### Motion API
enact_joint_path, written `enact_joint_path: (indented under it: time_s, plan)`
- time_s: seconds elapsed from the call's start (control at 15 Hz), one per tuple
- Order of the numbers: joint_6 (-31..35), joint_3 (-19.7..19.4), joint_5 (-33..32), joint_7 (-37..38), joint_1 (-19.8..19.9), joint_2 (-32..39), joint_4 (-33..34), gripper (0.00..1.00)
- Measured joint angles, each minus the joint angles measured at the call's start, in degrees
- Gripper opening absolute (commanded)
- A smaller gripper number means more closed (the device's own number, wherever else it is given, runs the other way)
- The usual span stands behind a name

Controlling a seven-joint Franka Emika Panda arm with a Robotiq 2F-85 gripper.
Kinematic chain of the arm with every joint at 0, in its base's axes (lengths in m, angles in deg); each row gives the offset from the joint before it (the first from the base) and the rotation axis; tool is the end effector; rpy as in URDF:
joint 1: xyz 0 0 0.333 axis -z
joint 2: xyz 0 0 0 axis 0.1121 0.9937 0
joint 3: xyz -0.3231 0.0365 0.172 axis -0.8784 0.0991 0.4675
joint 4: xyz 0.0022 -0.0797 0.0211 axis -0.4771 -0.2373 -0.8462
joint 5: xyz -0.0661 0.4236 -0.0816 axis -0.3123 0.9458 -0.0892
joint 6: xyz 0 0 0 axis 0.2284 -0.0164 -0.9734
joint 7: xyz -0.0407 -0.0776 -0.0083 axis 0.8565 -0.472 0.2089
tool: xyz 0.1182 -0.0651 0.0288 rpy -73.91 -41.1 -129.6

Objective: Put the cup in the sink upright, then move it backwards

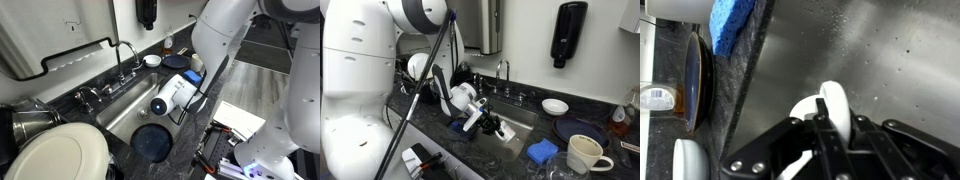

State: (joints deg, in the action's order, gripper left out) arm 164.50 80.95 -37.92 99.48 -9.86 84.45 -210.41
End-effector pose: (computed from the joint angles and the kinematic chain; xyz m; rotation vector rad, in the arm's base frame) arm 0.4687 0.0271 0.1158 2.1085 0.5775 -0.0198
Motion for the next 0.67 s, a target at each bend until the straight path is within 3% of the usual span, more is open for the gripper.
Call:
enact_joint_path:
  time_s: [0.33,0.4,0.47,0.67]
  plan:
    - [-0.7,-0.6,0.8,-2.3,-0.2,7.0,5.0,0.04]
    - [-1.9,-0.7,0.8,-2.3,-0.5,7.8,5.8,0.41]
    - [-3.0,-0.7,0.8,-2.3,-0.8,8.5,6.4,0.42]
    - [-4.2,-0.7,0.8,-2.3,-1.3,10.1,7.2,0.63]
